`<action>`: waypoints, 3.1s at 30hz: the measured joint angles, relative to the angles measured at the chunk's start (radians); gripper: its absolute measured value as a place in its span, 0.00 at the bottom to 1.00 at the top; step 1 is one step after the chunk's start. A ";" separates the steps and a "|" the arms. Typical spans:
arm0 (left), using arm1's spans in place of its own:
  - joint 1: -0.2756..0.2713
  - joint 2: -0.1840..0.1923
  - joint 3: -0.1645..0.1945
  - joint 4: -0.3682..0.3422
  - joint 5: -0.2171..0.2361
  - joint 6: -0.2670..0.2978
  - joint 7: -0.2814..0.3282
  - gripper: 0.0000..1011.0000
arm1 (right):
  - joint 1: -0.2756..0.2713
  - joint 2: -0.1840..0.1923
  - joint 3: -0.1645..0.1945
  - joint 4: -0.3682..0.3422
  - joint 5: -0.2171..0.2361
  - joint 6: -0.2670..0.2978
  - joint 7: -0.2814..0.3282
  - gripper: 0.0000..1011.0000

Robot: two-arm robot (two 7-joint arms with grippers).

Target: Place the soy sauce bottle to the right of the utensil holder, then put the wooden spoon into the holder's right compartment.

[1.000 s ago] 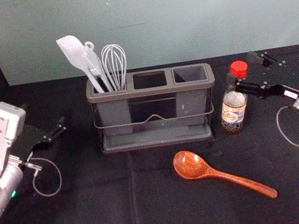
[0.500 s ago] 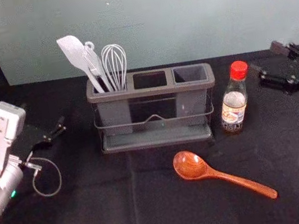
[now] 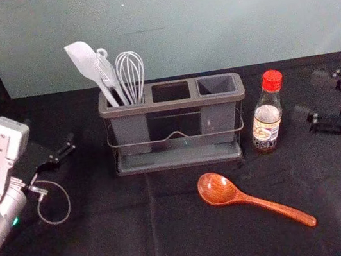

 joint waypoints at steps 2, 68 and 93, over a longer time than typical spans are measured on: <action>0.000 0.000 0.000 0.000 0.000 0.000 0.000 0.99 | -0.009 0.017 -0.012 -0.020 0.000 0.013 0.002 0.99; 0.000 0.000 0.000 0.000 0.000 0.000 0.000 0.99 | 0.578 -0.178 -0.651 0.212 -0.365 0.642 -0.047 0.99; 0.000 0.000 0.000 0.000 0.000 0.000 0.000 0.99 | 0.597 -0.231 -0.668 0.274 -0.435 0.645 -0.031 0.99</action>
